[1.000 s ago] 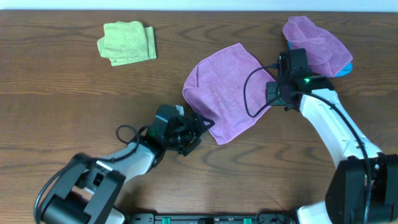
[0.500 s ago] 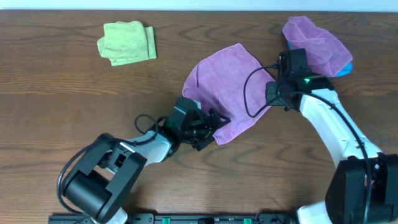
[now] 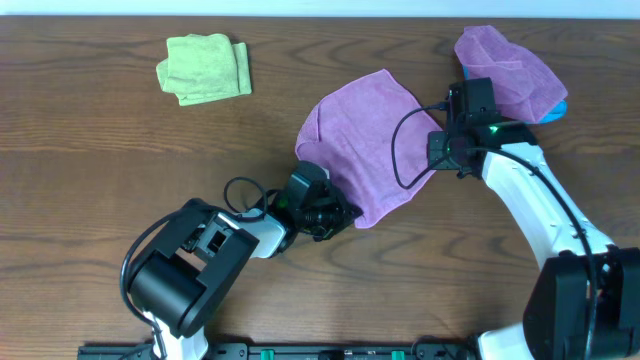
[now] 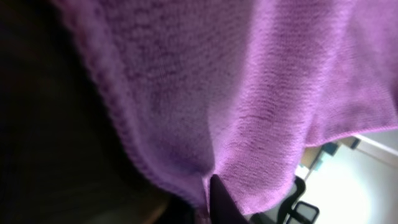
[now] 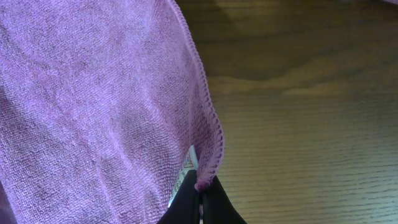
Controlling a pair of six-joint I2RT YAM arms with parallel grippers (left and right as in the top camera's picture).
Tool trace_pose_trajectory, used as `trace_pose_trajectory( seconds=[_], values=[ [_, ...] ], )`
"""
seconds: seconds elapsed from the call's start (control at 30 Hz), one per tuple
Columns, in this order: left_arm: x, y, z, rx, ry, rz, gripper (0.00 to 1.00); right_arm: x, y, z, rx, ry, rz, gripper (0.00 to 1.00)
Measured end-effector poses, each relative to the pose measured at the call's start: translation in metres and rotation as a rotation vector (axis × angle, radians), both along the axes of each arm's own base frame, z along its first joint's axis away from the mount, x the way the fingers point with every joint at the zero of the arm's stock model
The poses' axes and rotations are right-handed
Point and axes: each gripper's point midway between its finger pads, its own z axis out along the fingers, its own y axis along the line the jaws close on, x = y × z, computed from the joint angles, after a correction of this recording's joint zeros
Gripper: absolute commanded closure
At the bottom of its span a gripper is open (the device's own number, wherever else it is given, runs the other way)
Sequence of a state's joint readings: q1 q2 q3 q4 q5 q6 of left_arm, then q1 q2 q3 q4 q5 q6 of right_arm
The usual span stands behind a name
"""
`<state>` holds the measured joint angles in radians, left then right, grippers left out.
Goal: Fold the cloth
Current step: 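Reach the left gripper to the pink cloth's left edge and grasp, then lift the pink cloth with both grippers and lay it flat at center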
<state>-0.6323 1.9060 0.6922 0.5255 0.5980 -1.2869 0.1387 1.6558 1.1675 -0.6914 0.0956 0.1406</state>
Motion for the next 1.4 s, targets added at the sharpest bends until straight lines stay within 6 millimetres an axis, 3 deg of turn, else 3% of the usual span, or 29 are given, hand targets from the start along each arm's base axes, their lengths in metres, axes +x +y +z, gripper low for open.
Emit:
trace_pose_trajectory(
  seconds=[0.23,0.43,0.73,0.8,0.9,1.0,1.07,1.4],
  values=[
    [0.009,0.009,0.005,-0.020,-0.054,-0.065,0.94,0.000,0.003,0.000,0.018,0.002,0.007,0.99],
    [0.060,0.046,0.037,0.020,-0.062,-0.069,0.94,0.001,0.016,0.000,0.084,0.000,0.034,0.99],
    [0.170,0.102,0.174,0.125,-0.387,-0.021,0.94,0.049,0.051,0.035,0.288,-0.223,0.067,0.99],
    [0.188,0.113,0.201,0.142,-0.474,0.004,0.95,0.063,0.058,0.052,0.319,-0.290,0.076,0.99],
    [0.203,0.125,0.222,0.170,-0.547,0.038,0.95,0.087,0.071,0.094,0.348,-0.424,0.108,0.99],
    [0.206,0.130,0.223,0.181,-0.562,0.041,0.94,0.097,0.075,0.120,0.357,-0.479,0.119,0.99],
    [0.203,0.133,0.219,0.190,-0.550,0.027,0.94,0.093,0.074,0.123,0.352,-0.446,0.116,0.99],
    [0.125,0.163,0.156,0.354,-0.265,-0.204,0.94,0.026,0.072,0.075,0.302,-0.093,0.105,0.98]
  ],
)
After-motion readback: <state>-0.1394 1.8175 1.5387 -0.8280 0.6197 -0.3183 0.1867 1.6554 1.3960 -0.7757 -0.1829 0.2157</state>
